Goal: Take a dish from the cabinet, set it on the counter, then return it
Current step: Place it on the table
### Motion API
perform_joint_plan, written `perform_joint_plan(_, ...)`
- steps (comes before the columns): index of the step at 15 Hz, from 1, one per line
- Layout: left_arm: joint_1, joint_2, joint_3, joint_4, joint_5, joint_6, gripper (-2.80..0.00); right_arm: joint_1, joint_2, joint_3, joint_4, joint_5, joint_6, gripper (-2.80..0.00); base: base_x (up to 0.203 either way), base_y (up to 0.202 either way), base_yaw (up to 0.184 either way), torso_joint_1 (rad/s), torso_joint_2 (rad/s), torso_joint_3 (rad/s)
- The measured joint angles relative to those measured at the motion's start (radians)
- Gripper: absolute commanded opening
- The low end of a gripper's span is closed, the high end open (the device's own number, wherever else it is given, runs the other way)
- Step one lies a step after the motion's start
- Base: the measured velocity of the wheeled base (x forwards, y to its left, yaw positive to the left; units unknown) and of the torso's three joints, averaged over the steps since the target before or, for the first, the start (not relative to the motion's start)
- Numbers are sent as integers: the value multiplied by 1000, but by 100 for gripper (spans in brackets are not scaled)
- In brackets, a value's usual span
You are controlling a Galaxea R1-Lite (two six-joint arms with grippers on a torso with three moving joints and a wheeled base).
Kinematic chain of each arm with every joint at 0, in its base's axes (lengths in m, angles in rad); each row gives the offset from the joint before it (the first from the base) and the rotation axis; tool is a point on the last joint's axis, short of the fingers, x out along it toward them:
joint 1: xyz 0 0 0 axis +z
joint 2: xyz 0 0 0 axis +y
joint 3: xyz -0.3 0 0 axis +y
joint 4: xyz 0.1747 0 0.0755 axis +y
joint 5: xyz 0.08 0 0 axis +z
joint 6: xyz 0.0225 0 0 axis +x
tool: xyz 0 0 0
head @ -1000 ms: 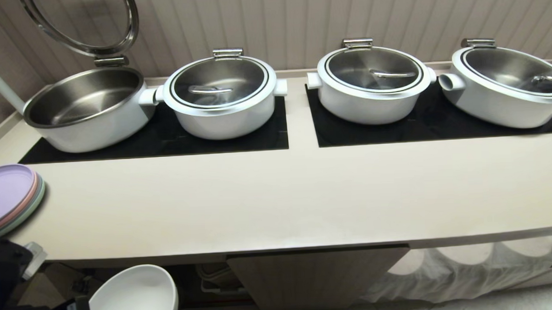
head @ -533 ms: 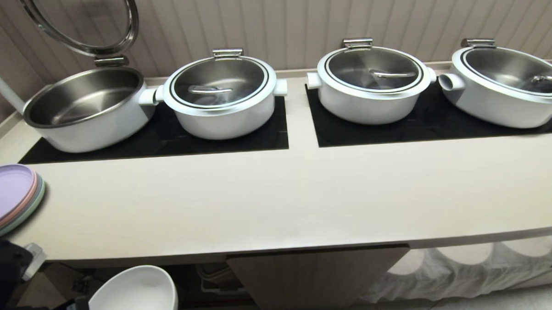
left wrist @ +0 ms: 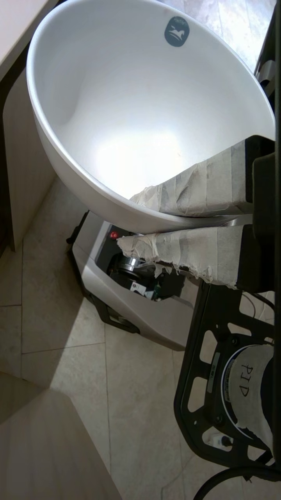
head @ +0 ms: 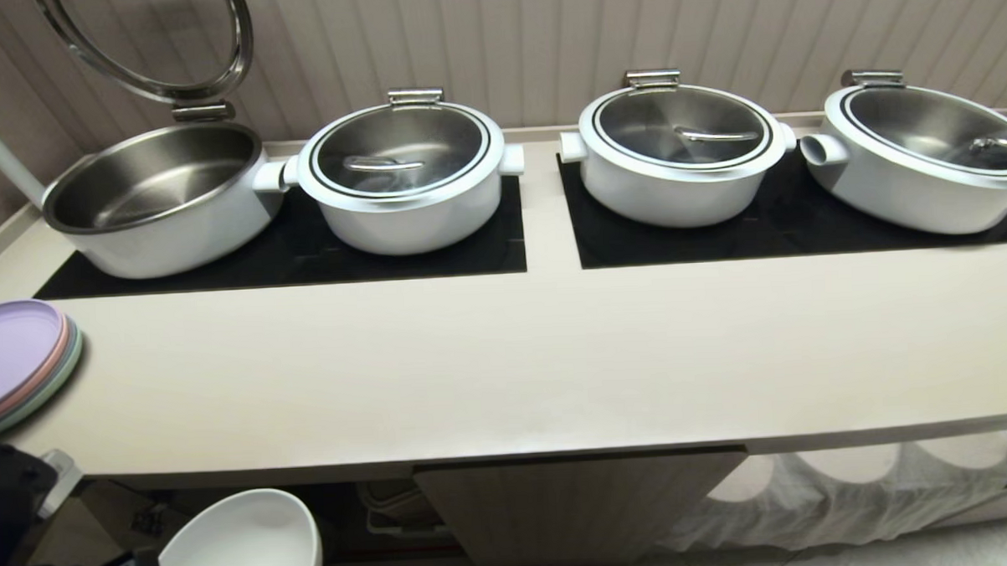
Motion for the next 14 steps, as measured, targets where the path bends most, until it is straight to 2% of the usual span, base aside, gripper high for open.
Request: perform_joint_plan(14,0,-13,6,0,-2,0,-280,0,0,0,0,0,0,-280,0,0,0,0,0,0)
